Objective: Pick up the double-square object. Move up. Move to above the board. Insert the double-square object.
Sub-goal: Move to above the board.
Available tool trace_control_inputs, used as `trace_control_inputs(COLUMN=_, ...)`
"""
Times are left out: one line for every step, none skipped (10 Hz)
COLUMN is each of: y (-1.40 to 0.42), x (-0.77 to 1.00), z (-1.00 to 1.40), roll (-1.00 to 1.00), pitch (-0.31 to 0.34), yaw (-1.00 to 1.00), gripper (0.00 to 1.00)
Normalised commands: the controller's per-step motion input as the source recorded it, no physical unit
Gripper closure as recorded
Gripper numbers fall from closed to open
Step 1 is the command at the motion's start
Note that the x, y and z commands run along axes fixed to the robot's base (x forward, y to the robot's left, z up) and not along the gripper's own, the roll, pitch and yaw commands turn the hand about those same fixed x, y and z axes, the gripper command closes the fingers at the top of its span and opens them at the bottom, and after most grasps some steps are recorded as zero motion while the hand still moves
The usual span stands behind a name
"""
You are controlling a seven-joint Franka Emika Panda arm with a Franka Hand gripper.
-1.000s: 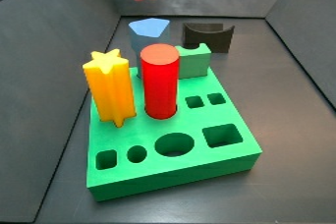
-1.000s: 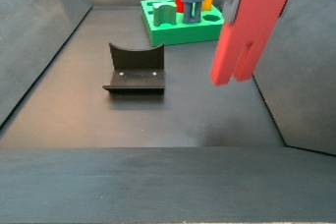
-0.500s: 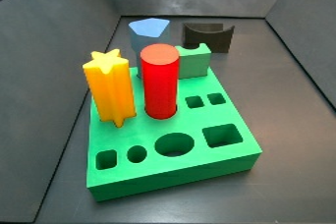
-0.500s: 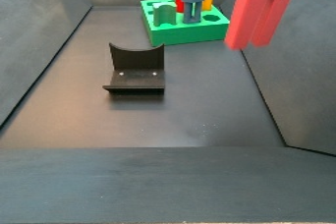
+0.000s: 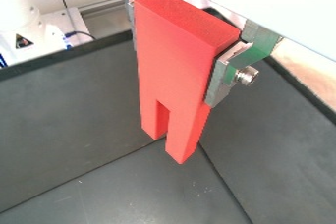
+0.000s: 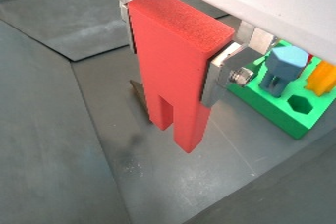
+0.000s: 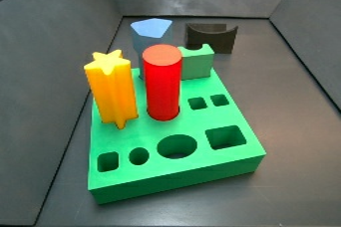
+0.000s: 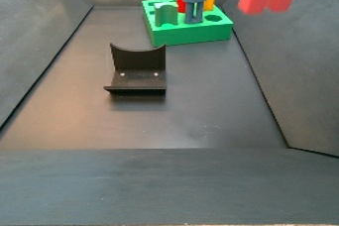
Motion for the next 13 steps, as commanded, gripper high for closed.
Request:
trace_control_inputs(y=-0.01, x=0.0, z=0.4, roll=0.05, pitch=0.096, yaw=0.02, gripper=1.0)
trace_control_inputs(y=-0.01, x=0.0, z=0.24, roll=0.05, pitch=0.093, yaw=0.03, gripper=1.0)
trace_control_inputs(y=-1.0, x=0.24, z=-0.08, roll=0.09, pitch=0.271, yaw=-1.0, gripper=1.0)
trace_control_inputs(y=-1.0, x=0.24, z=-0.1, roll=0.09, pitch=0.26, yaw=-1.0, gripper=1.0)
trace_control_inputs(y=-1.0, x=0.25, z=-0.09, roll=0.09, pitch=0.283, yaw=-1.0, gripper=1.0)
trace_control_inputs(y=-1.0, x=0.25, z=-0.09, roll=0.02, pitch=0.242, yaw=-0.78, gripper=1.0)
trace_control_inputs(y=-1.0, x=0.26, z=-0.09, roll=-0.03, pitch=0.189, yaw=-0.41, gripper=1.0)
trace_control_inputs(y=-1.0, x=0.26, z=-0.09, roll=-0.05, pitch=0.163, yaw=-0.21, gripper=1.0)
trace_control_inputs(y=-1.0, x=0.27, z=-0.09, roll=-0.04, pitch=0.148, yaw=-0.1, gripper=1.0)
trace_control_inputs(y=-1.0, x=0.28, z=-0.09, roll=-0.02, pitch=0.129, yaw=-0.04, gripper=1.0)
trace_control_inputs(y=-1.0, x=0.28, z=-0.08, roll=-0.01, pitch=0.111, yaw=-0.02, gripper=1.0)
trace_control_inputs(y=-1.0, x=0.29, z=-0.08, roll=-0.01, pitch=0.098, yaw=-0.01, gripper=1.0)
trace_control_inputs(y=-1.0, x=0.3, z=-0.08, roll=-0.01, pitch=0.081, yaw=0.0, gripper=1.0)
